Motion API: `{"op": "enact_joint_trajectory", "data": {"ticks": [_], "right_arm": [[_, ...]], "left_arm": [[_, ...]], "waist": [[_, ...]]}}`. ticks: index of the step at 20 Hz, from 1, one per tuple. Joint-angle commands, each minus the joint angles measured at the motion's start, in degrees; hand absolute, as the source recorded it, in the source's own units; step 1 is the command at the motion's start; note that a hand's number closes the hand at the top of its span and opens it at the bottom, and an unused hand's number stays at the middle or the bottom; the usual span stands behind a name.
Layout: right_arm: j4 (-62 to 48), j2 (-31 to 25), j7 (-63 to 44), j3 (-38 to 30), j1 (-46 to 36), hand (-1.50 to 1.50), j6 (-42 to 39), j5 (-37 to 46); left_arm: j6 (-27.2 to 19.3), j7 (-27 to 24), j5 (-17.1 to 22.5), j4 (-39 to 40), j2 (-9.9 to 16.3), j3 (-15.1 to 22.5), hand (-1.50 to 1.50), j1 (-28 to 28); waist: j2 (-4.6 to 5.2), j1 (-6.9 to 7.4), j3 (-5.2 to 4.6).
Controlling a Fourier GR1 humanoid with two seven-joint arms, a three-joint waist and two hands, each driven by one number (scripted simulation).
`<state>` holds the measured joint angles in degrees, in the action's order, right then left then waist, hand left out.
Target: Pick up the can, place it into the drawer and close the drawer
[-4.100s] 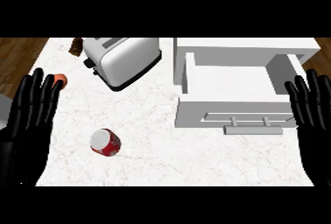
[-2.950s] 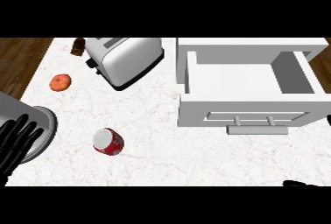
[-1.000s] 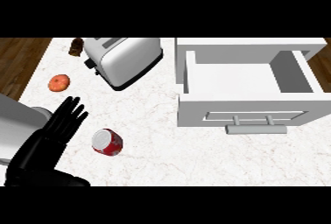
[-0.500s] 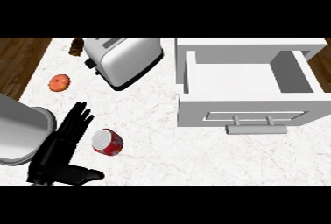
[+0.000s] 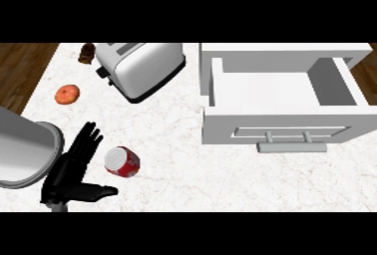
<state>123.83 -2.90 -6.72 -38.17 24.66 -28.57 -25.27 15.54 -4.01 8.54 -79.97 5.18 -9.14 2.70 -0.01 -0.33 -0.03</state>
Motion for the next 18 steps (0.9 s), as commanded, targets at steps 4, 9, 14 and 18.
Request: {"op": "enact_joint_trajectory", "data": {"ticks": [4,9,14,18], "right_arm": [[0.60,1.66,-0.24,-0.91,-0.06,-1.50,-2.76,-0.25],[2.27,-0.32,-5.07,-2.61,-2.60,-1.50,-0.62,-3.29],[0.61,-0.27,-4.19,-5.09,-2.56,-1.50,-2.58,-3.86],[-0.18,-2.80,-6.75,-7.02,-3.56,-1.50,-1.74,-7.78]], "left_arm": [[2.48,-11.14,-3.05,14.53,1.31,-0.77,-1.50,-2.22],[3.24,-12.49,-2.22,20.50,2.27,-1.94,-1.50,-4.63],[0.88,-14.38,-3.72,26.29,-0.10,-0.75,-1.50,-7.30],[4.18,-17.05,-2.01,30.23,1.61,-2.05,-1.50,-9.22]], "waist": [[0.02,-0.07,0.01],[0.01,0.07,0.01],[0.01,-0.01,0.01],[0.01,-0.01,0.01]]}}
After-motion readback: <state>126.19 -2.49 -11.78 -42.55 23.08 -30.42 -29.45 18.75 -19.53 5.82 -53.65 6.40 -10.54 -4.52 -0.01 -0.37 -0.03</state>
